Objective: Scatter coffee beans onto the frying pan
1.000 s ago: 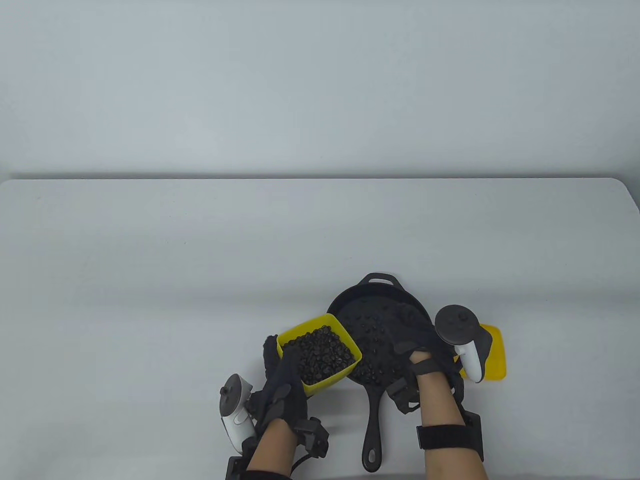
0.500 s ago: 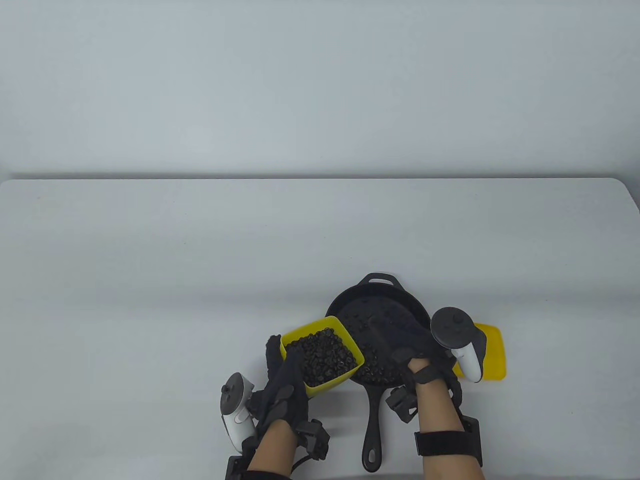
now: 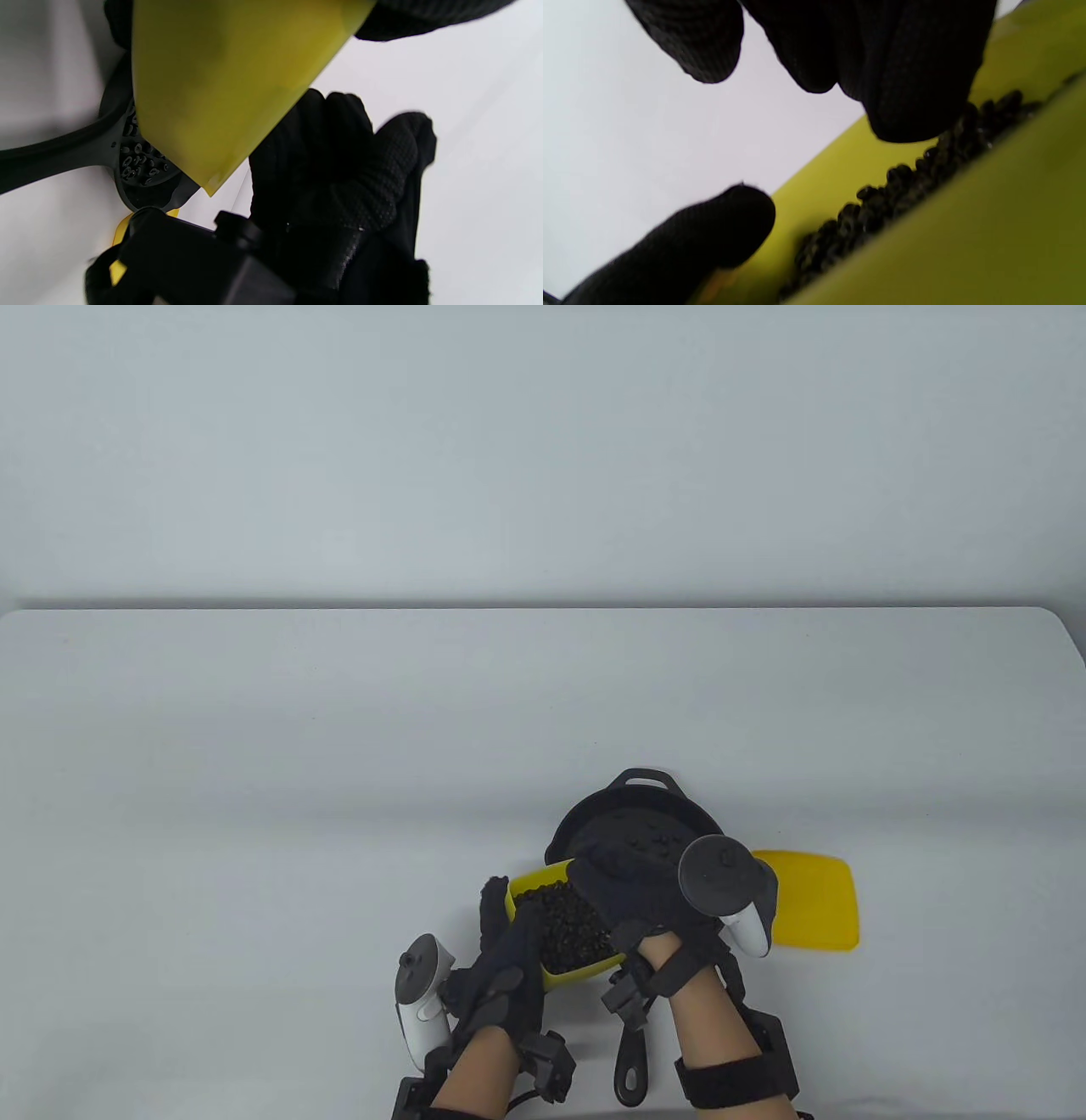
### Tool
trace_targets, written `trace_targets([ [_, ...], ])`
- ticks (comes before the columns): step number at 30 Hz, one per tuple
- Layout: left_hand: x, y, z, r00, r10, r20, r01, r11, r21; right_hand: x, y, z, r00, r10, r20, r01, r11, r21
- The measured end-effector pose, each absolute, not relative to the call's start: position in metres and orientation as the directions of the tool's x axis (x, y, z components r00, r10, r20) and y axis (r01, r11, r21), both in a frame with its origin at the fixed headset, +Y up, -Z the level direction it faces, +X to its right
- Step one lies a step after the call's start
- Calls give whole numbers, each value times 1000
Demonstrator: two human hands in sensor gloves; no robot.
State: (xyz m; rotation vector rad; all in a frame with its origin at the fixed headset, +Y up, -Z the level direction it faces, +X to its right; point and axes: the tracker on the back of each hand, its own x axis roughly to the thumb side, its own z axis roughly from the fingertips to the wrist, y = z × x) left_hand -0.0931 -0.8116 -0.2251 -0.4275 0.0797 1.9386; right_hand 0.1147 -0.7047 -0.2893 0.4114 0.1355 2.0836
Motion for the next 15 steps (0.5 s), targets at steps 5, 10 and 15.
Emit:
trace_targets([
  [5,-93,-808,-225,-381,867,-321,-892,-436,-117,100,-710,-292,-621,747,239,-572,-640,513],
  [10,-93,-802,-223,-344,891,-295,-909,-396,-134,75,-712,-287,-665,683,303,-452,-691,564],
  [15,-94,-799,-221,-326,900,-290,-912,-380,-154,65,-716,-287,-623,728,285,-482,-645,593],
])
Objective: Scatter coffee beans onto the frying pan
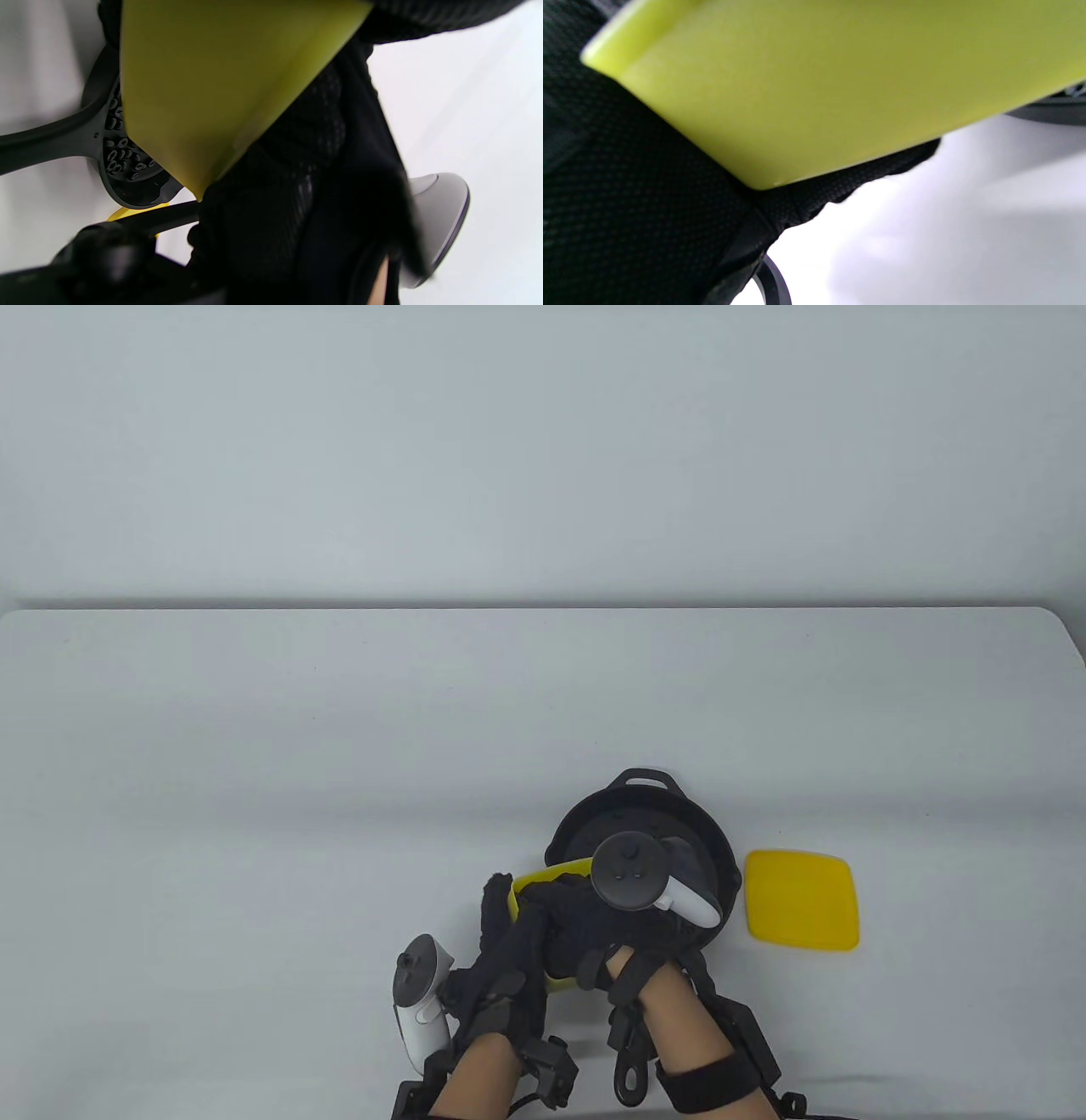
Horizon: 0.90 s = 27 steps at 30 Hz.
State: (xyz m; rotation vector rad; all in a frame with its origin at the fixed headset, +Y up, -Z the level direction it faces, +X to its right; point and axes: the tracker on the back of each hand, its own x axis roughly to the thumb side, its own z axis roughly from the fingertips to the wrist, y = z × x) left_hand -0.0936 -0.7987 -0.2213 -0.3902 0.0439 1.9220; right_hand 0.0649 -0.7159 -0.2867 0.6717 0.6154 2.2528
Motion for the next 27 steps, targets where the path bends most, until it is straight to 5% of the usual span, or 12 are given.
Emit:
trace_targets([
  [13,-93,-806,-225,-313,891,-329,-911,-380,-162,83,-729,-293,-571,803,170,-652,-569,501],
  [27,-92,-812,-226,-373,845,-383,-883,-450,-134,132,-731,-301,-295,956,5,-921,-285,265],
])
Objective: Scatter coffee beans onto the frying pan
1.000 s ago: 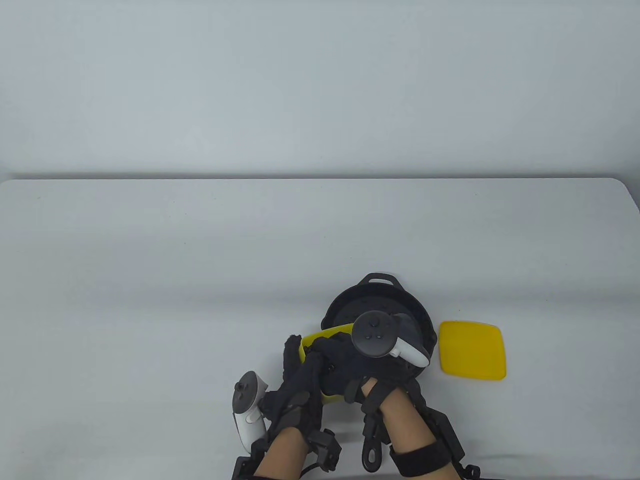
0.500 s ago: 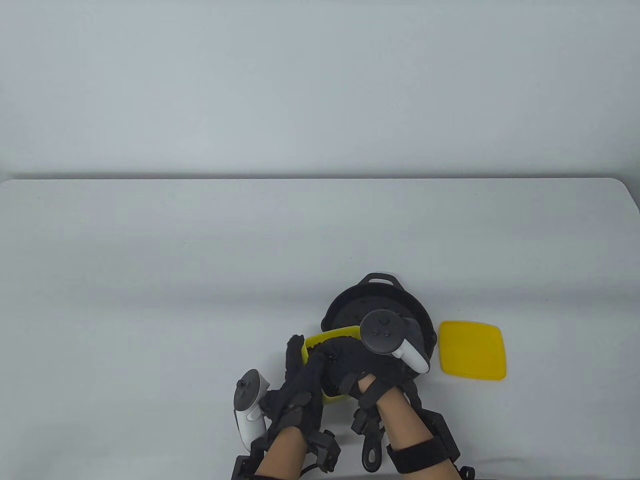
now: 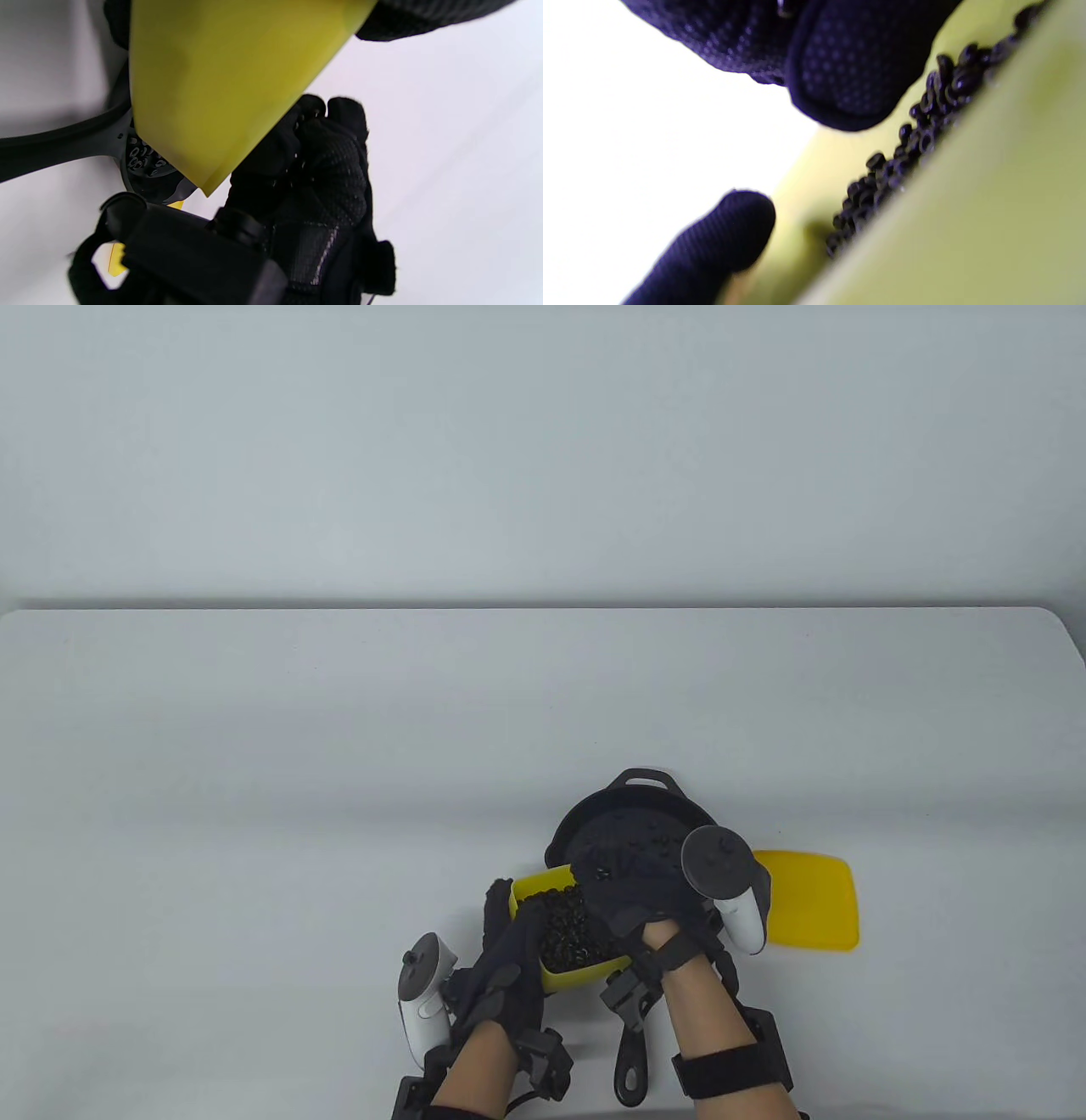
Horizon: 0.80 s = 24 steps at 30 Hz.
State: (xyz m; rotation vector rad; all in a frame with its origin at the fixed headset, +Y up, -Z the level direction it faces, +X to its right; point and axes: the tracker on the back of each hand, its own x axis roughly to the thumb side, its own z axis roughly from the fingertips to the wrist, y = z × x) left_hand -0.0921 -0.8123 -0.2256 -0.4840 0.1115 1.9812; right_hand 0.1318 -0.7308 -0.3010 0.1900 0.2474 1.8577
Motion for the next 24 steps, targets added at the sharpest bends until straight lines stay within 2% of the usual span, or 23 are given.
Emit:
trace_targets([
  [5,-96,-812,-226,-365,854,-371,-898,-428,-100,161,-737,-306,-175,981,-79,-976,-162,148],
  [9,-97,-811,-226,-394,845,-362,-892,-447,-73,180,-751,-311,-179,971,-156,-983,-170,70],
  [16,-103,-810,-226,-402,847,-348,-893,-447,-56,183,-777,-318,-403,879,-256,-915,-386,118],
  [24,-108,-808,-225,-395,856,-335,-899,-435,-51,175,-774,-321,-540,818,-196,-835,-491,249],
])
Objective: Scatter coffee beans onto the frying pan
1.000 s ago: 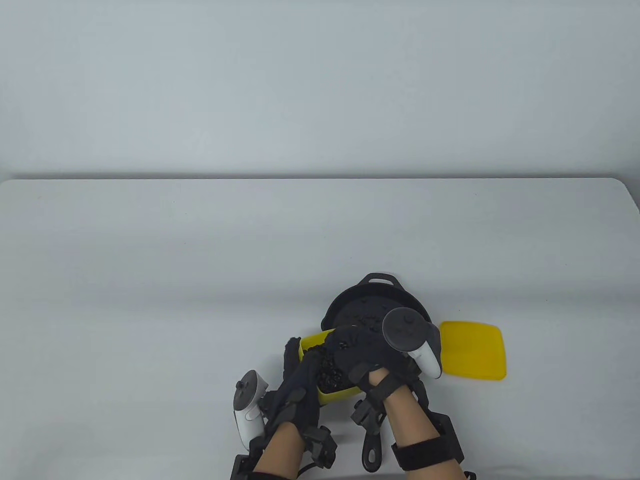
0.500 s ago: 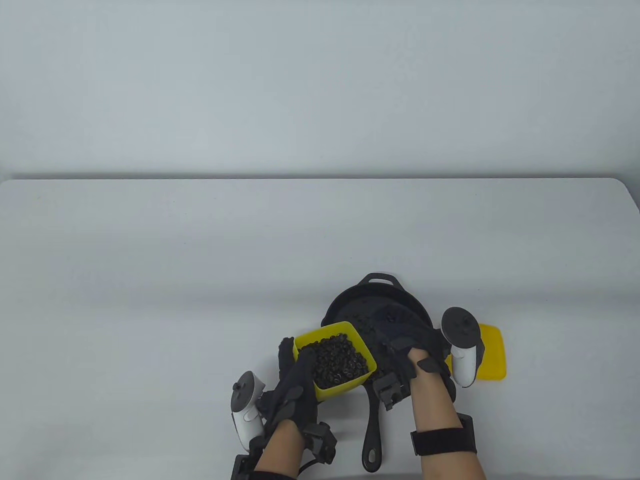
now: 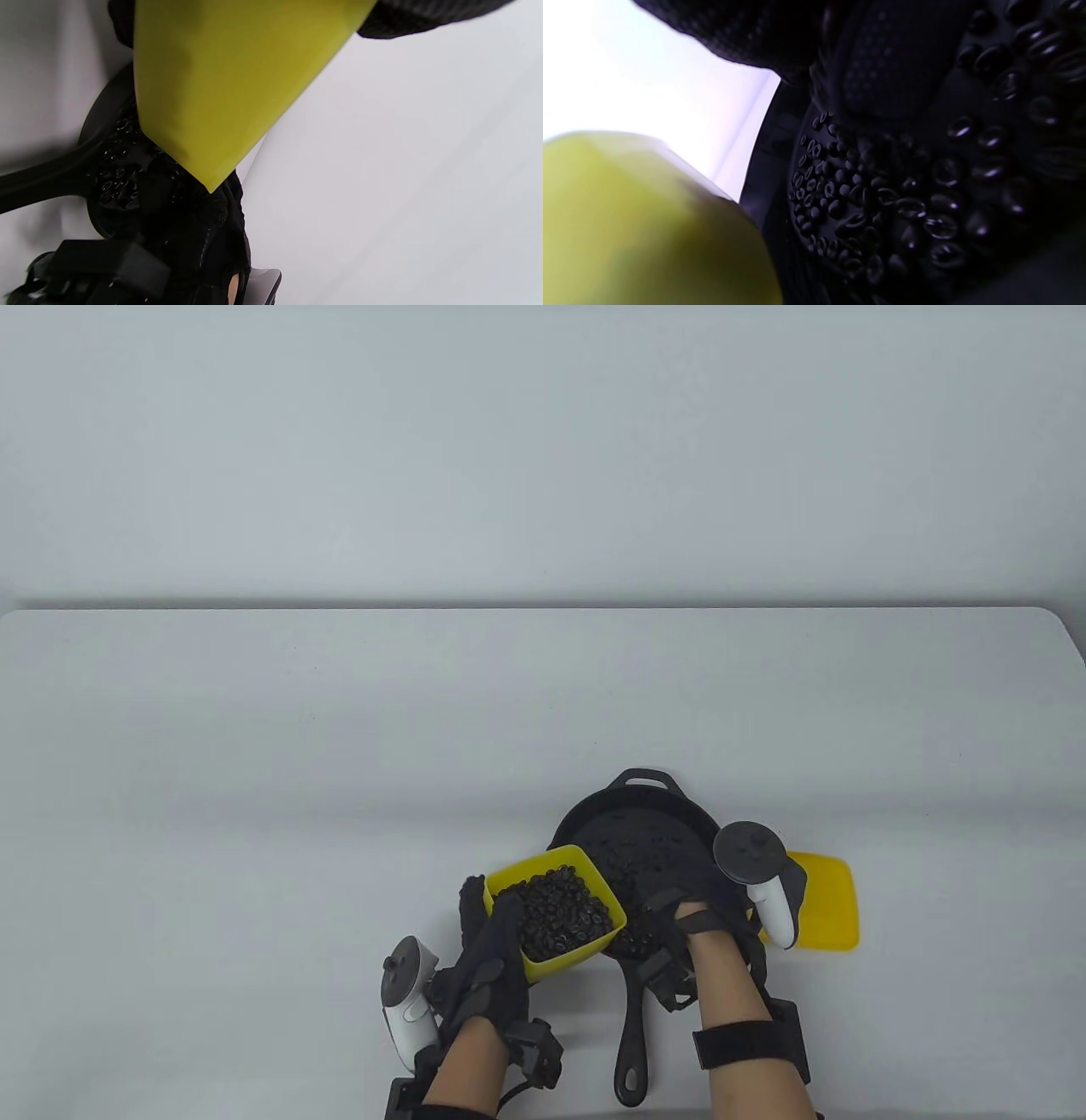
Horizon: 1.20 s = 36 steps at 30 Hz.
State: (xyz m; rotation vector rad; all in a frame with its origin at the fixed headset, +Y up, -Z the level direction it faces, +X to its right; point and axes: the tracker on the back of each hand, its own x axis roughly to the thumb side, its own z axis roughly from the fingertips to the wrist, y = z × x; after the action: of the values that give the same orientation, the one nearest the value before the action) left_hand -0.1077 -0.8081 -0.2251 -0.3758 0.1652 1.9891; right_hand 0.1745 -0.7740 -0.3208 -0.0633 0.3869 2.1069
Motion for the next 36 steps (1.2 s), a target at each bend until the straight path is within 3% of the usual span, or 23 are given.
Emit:
trace_targets([
  [7,-107,-809,-225,-392,858,-332,-902,-429,-46,179,-760,-317,-748,650,-136,-663,-717,214],
  [15,-107,-810,-226,-385,860,-334,-904,-424,-52,178,-753,-310,-675,736,-55,-728,-653,209],
  [21,-107,-809,-225,-378,864,-333,-904,-423,-69,154,-721,-298,-567,811,144,-799,-584,142],
  [27,-103,-807,-225,-361,870,-334,-906,-413,-96,123,-704,-289,-402,871,282,-822,-479,309],
  [33,-96,-802,-224,-318,897,-308,-918,-373,-136,107,-710,-290,-586,770,254,-602,-623,500],
  [36,-93,-799,-223,-301,906,-297,-926,-352,-138,106,-716,-292,-613,755,233,-571,-627,530],
])
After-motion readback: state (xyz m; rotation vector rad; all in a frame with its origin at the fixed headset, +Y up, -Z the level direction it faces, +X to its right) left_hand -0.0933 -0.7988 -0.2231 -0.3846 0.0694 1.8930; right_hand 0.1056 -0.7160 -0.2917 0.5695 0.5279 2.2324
